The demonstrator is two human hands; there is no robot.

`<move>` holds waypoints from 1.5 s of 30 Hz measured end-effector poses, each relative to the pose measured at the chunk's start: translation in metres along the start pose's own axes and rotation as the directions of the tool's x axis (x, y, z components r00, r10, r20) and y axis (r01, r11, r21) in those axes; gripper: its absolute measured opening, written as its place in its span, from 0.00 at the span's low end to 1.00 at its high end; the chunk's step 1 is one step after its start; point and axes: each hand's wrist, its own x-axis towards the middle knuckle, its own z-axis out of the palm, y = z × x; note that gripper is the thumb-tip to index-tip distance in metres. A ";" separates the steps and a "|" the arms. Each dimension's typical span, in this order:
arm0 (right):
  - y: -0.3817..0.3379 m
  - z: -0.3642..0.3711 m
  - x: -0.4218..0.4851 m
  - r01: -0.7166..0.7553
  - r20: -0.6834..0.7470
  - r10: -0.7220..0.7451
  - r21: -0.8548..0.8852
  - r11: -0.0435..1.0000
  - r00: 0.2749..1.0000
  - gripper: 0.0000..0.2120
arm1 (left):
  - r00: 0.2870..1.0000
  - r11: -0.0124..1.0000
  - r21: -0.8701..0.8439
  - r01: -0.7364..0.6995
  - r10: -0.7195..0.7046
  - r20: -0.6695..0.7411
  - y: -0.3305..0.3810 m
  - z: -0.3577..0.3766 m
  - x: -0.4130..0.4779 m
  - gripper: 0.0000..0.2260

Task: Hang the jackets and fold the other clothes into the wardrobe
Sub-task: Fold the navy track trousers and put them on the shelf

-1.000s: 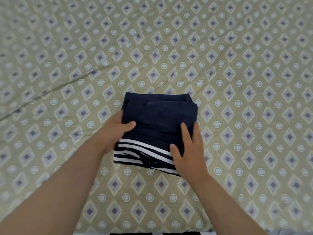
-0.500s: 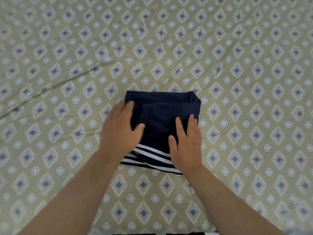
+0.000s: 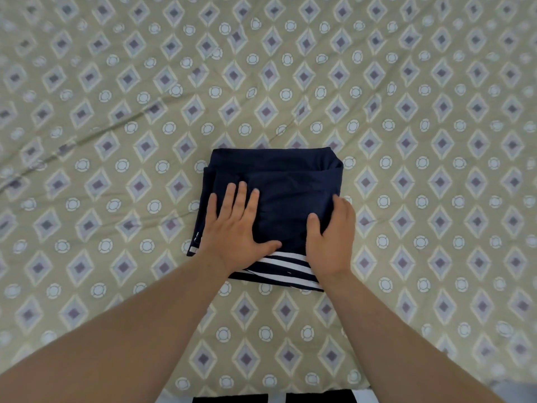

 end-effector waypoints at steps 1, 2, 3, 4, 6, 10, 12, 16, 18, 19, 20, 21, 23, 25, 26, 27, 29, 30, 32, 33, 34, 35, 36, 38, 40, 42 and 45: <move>-0.002 -0.003 0.002 -0.050 -0.052 0.054 0.076 0.996 0.997 0.14 | 1.000 1.000 -0.002 0.003 -0.003 0.006 -0.001 -0.001 0.000 0.50; -0.002 -0.007 0.004 -0.082 -0.074 0.093 0.132 0.988 0.993 0.10 | 1.000 1.000 -0.003 0.002 -0.002 0.014 0.000 -0.002 0.000 0.49; -0.001 -0.009 0.006 -0.102 -0.063 0.113 0.157 0.982 0.992 0.09 | 1.000 1.000 -0.008 -0.003 0.003 0.016 -0.001 -0.003 0.000 0.49; 0.000 -0.011 0.007 -0.118 -0.037 0.125 0.151 0.981 0.991 0.08 | 1.000 1.000 -0.026 -0.008 0.008 0.004 -0.001 -0.004 -0.001 0.48; 0.005 -0.014 0.007 -0.134 0.011 0.134 0.104 0.985 0.991 0.09 | 0.997 0.993 -0.116 0.010 -0.018 -0.072 -0.004 -0.008 -0.005 0.44; 0.011 -0.019 0.012 -0.201 0.086 0.191 0.133 0.970 0.978 0.19 | 0.945 0.944 -0.298 0.139 -0.216 -0.244 -0.005 -0.013 -0.018 0.35; 0.015 -0.023 0.014 -0.180 0.105 0.170 0.097 0.979 0.980 0.19 | 0.900 0.857 -0.445 0.258 -0.381 -0.211 -0.002 -0.014 -0.020 0.37; 0.019 -0.030 0.021 -0.171 0.145 0.158 0.079 0.982 0.977 0.17 | 0.720 0.533 -0.716 0.451 -0.692 -0.062 -0.012 -0.027 -0.007 0.28; 0.019 -0.030 0.024 -0.179 0.155 0.165 0.083 0.980 0.974 0.14 | 0.709 0.477 -0.756 0.448 -0.705 -0.023 -0.017 -0.033 -0.003 0.22; 0.021 -0.031 0.025 -0.188 0.161 0.174 0.075 0.979 0.972 0.12 | 0.717 0.439 -0.775 0.454 -0.697 0.026 -0.018 -0.034 -0.003 0.21; 0.022 -0.033 0.028 -0.202 0.177 0.187 0.068 0.977 0.966 0.11 | 0.723 0.393 -0.788 0.474 -0.685 0.094 -0.020 -0.035 -0.003 0.20; 0.023 -0.034 0.030 -0.220 0.209 0.202 0.067 0.973 0.957 0.13 | 0.728 0.338 -0.798 0.498 -0.663 0.173 -0.024 -0.036 -0.001 0.20; 0.025 -0.040 0.036 -0.280 0.296 0.236 0.114 0.953 0.925 0.19 | 0.723 0.159 -0.823 0.545 -0.585 0.366 -0.036 -0.043 0.006 0.19; 0.026 -0.045 0.042 -0.362 0.369 0.272 0.198 0.911 0.889 0.20 | 0.706 -0.045 -0.797 0.602 -0.437 0.558 -0.050 -0.053 0.013 0.21; 0.027 -0.046 0.044 -0.398 0.398 0.285 0.238 0.886 0.872 0.18 | 0.704 -0.086 -0.777 0.623 -0.371 0.606 -0.056 -0.056 0.015 0.21; 0.027 -0.047 0.045 -0.434 0.426 0.296 0.272 0.859 0.855 0.15 | 0.705 -0.091 -0.768 0.634 -0.341 0.622 -0.059 -0.057 0.014 0.21; 0.027 -0.048 0.046 -0.484 0.474 0.306 0.316 0.816 0.826 0.12 | 0.711 -0.088 -0.772 0.629 -0.337 0.617 -0.060 -0.055 0.012 0.18; 0.028 -0.048 0.047 -0.502 0.490 0.311 0.326 0.801 0.815 0.12 | 0.709 -0.106 -0.774 0.624 -0.340 0.618 -0.059 -0.052 0.011 0.17; 0.029 -0.048 0.048 -0.525 0.508 0.321 0.332 0.783 0.800 0.12 | 0.695 -0.154 -0.770 0.619 -0.348 0.629 -0.059 -0.050 0.009 0.15; 0.028 -0.048 0.049 -0.532 0.511 0.327 0.328 0.781 0.795 0.12 | 0.688 -0.168 -0.768 0.619 -0.355 0.632 -0.060 -0.049 0.010 0.15; 0.027 -0.049 0.051 -0.541 0.516 0.336 0.319 0.778 0.788 0.13 | 0.682 -0.175 -0.764 0.621 -0.361 0.637 -0.060 -0.050 0.011 0.14; 0.025 -0.049 0.052 -0.555 0.525 0.347 0.312 0.771 0.777 0.13 | 0.676 -0.177 -0.758 0.627 -0.360 0.643 -0.061 -0.050 0.012 0.14; 0.024 -0.050 0.053 -0.573 0.537 0.359 0.307 0.760 0.764 0.13 | 0.672 -0.176 -0.752 0.635 -0.355 0.650 -0.062 -0.050 0.012 0.14; 0.021 -0.051 0.054 -0.597 0.549 0.377 0.300 0.744 0.746 0.14 | 0.669 -0.170 -0.744 0.646 -0.343 0.659 -0.063 -0.047 0.012 0.13; 0.019 -0.051 0.055 -0.609 0.551 0.388 0.299 0.735 0.739 0.13 | 0.669 -0.171 -0.748 0.641 -0.353 0.654 -0.064 -0.045 0.014 0.12; 0.017 -0.052 0.055 -0.617 0.549 0.396 0.301 0.727 0.736 0.13 | 0.673 -0.183 -0.756 0.629 -0.359 0.647 -0.064 -0.044 0.015 0.11; 0.014 -0.054 0.056 -0.648 0.582 0.410 0.286 0.705 0.703 0.12 | 0.692 -0.188 -0.767 0.614 -0.340 0.637 -0.065 -0.039 0.013 0.12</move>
